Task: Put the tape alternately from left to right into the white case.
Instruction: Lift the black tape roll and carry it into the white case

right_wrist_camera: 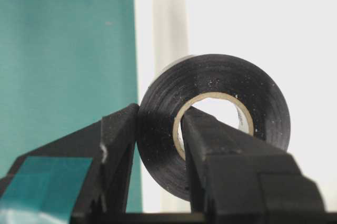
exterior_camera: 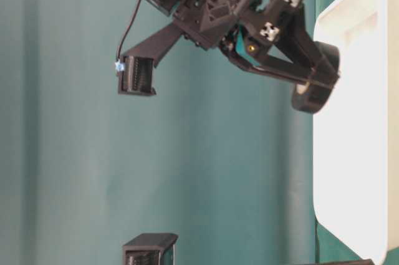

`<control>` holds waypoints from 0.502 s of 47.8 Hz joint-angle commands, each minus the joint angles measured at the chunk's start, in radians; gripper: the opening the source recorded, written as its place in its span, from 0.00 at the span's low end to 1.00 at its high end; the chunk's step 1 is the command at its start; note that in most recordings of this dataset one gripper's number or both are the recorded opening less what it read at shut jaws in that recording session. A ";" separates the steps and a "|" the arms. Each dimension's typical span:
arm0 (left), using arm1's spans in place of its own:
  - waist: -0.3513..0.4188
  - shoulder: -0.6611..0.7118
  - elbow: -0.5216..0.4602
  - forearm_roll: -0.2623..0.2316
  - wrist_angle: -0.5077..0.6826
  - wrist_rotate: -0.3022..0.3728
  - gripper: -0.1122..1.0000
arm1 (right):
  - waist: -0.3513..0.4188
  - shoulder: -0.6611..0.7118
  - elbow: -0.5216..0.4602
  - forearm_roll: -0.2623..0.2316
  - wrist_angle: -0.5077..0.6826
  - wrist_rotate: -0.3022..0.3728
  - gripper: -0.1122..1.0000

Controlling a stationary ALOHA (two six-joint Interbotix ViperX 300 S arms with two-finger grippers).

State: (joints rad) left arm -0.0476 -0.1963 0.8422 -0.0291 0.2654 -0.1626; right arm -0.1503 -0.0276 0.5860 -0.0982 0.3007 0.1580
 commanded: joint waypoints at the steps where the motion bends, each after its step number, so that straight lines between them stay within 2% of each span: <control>1: 0.002 -0.015 -0.012 0.000 -0.003 0.000 0.72 | -0.041 -0.035 -0.002 -0.015 -0.005 0.000 0.37; 13: 0.002 -0.017 -0.015 0.002 -0.003 0.000 0.72 | -0.137 -0.032 0.015 -0.064 -0.023 0.002 0.37; 24: 0.002 -0.017 -0.018 0.002 -0.003 0.000 0.72 | -0.216 0.011 0.034 -0.071 -0.081 0.002 0.37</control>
State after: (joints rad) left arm -0.0506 -0.1963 0.8422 -0.0291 0.2654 -0.1626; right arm -0.3513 -0.0169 0.6243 -0.1657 0.2424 0.1595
